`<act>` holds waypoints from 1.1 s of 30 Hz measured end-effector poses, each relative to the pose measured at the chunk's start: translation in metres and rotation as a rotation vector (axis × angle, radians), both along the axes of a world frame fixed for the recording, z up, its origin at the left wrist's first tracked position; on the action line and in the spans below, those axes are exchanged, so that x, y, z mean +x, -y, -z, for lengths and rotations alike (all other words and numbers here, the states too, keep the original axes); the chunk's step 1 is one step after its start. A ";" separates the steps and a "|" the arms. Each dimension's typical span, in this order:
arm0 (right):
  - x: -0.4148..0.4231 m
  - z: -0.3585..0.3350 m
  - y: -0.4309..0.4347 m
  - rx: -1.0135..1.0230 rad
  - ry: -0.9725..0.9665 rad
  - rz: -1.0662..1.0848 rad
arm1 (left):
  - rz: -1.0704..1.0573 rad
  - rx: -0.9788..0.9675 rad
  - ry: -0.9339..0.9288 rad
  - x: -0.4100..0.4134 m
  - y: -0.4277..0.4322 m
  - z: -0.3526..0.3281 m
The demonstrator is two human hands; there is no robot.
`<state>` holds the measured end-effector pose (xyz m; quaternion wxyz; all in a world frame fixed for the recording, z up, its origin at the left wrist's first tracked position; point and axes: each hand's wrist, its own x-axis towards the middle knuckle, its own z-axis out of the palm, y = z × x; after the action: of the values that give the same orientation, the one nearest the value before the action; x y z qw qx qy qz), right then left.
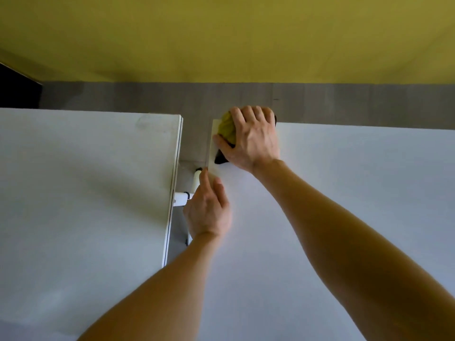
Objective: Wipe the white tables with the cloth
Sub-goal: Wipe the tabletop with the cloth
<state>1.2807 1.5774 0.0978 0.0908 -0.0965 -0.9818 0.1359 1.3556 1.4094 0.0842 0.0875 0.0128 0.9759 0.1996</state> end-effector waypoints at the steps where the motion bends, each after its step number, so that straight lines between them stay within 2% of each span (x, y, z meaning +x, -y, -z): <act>1: 0.006 -0.001 -0.009 -0.012 0.005 -0.027 | -0.002 0.002 0.005 0.000 -0.001 -0.001; 3: 0.030 -0.003 -0.042 -0.036 0.010 -0.027 | -0.003 0.027 -0.010 0.001 -0.002 -0.003; 6: 0.068 -0.008 -0.090 -0.016 0.015 0.112 | 0.067 0.058 -0.054 0.003 -0.001 -0.007; 8: 0.065 -0.010 -0.087 0.034 0.062 0.165 | 0.128 0.051 -0.034 0.004 0.000 -0.008; 14: -0.019 -0.003 0.000 -0.044 0.078 -0.101 | 0.112 0.058 -0.075 0.005 0.000 -0.010; 17: 0.007 -0.003 -0.028 -0.120 0.029 -0.121 | 0.109 0.054 -0.069 0.005 0.000 -0.011; 21: 0.075 -0.008 -0.108 -0.102 0.026 0.071 | 0.127 0.057 -0.051 0.004 0.001 -0.010; 24: 0.068 -0.009 -0.096 -0.032 0.034 0.197 | 0.113 0.036 -0.067 0.005 0.000 -0.006; 29: -0.024 -0.009 0.008 -0.112 0.108 -0.137 | 0.033 0.044 -0.031 0.005 -0.002 -0.009; 31: -0.023 -0.009 0.005 -0.147 0.081 -0.201 | 0.025 0.060 -0.035 0.008 -0.003 -0.011; 33: 0.010 -0.010 -0.033 -0.167 0.058 -0.151 | 0.028 0.070 -0.023 0.007 -0.002 -0.012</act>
<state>1.2902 1.6105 0.1083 0.0435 -0.0334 -0.9737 0.2209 1.3630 1.4116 0.0959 0.0787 0.0315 0.9690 0.2322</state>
